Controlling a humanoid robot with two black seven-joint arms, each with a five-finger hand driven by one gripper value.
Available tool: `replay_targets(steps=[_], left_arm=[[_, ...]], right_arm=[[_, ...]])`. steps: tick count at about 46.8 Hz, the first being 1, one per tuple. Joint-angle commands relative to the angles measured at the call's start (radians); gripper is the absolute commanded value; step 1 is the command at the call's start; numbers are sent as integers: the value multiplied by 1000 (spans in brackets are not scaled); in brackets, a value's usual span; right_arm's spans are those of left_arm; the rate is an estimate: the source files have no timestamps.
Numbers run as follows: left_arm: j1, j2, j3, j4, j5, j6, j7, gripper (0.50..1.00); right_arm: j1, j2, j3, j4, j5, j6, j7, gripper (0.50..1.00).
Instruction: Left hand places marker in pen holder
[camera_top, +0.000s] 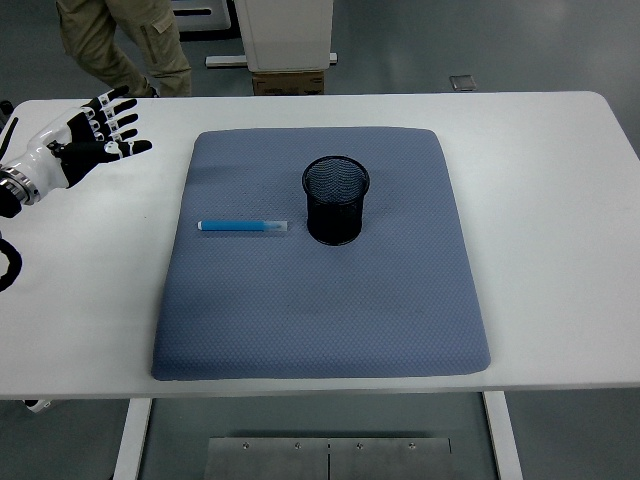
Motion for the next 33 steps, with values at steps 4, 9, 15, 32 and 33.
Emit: replay_targets(steps=[4, 9, 15, 32, 33], left_arm=[[-79, -1, 144, -31, 1, 0, 6, 1000], [-143, -2, 245, -44, 18, 2, 8, 1000], [-194, -1, 310, -48, 47, 2, 8, 1000], [-257, -8, 370, -119, 231, 167, 93, 1000], [-257, -8, 370, -125, 241, 167, 95, 1000]], right_arm=[[0, 0, 0, 0, 0, 0, -1, 1000], [0, 0, 0, 0, 0, 0, -1, 1000], [0, 0, 0, 0, 0, 0, 0, 1000], [0, 0, 0, 0, 0, 0, -1, 1000], [0, 0, 0, 2, 0, 0, -1, 1000]])
